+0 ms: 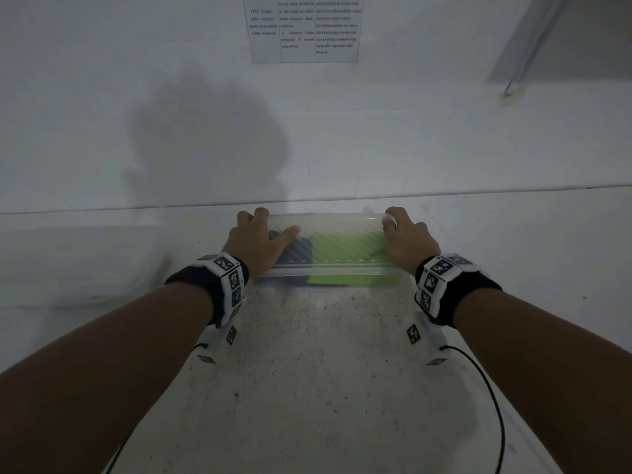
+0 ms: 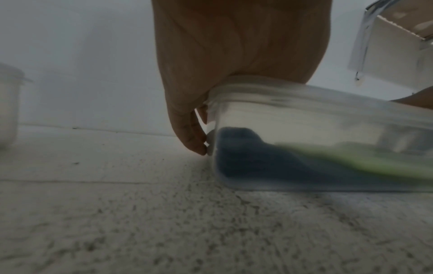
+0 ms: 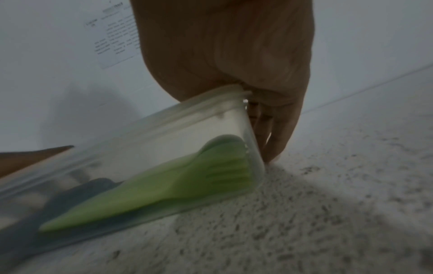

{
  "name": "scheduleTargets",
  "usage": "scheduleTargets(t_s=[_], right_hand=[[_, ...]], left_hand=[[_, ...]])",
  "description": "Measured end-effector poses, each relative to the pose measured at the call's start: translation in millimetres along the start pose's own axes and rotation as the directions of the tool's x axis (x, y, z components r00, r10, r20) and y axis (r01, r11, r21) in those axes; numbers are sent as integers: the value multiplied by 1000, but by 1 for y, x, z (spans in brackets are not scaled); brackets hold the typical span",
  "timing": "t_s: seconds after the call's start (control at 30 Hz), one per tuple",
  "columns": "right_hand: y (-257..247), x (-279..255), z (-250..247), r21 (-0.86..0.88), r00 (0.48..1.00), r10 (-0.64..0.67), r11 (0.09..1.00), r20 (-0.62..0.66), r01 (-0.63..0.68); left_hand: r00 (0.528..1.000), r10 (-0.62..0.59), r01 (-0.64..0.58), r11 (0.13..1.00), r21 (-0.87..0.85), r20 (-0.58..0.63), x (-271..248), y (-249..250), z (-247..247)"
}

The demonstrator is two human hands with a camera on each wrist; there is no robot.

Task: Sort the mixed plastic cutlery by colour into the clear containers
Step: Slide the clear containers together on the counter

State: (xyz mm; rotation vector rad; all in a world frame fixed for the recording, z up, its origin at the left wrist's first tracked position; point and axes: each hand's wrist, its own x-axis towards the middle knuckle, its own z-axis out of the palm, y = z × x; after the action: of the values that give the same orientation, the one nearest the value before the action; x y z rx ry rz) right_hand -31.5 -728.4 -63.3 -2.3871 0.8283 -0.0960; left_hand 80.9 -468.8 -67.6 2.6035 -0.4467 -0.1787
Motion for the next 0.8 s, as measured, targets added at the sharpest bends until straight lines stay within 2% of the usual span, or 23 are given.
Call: scheduleTargets(t_s=[0.2, 0.43, 0.8], right_hand=[[-3, 2, 2, -66, 999, -45, 997, -2, 44], [-2, 1, 6, -90, 998, -53, 995, -35, 49], [6, -9, -1, -101, 997, -74, 992, 12, 75]], left_hand=[[1000, -2, 2, 1000, 7, 7, 4, 1, 2], [999, -20, 19, 999, -38, -37, 6, 0, 8], [995, -80, 66, 971, -231, -53, 15, -3, 6]])
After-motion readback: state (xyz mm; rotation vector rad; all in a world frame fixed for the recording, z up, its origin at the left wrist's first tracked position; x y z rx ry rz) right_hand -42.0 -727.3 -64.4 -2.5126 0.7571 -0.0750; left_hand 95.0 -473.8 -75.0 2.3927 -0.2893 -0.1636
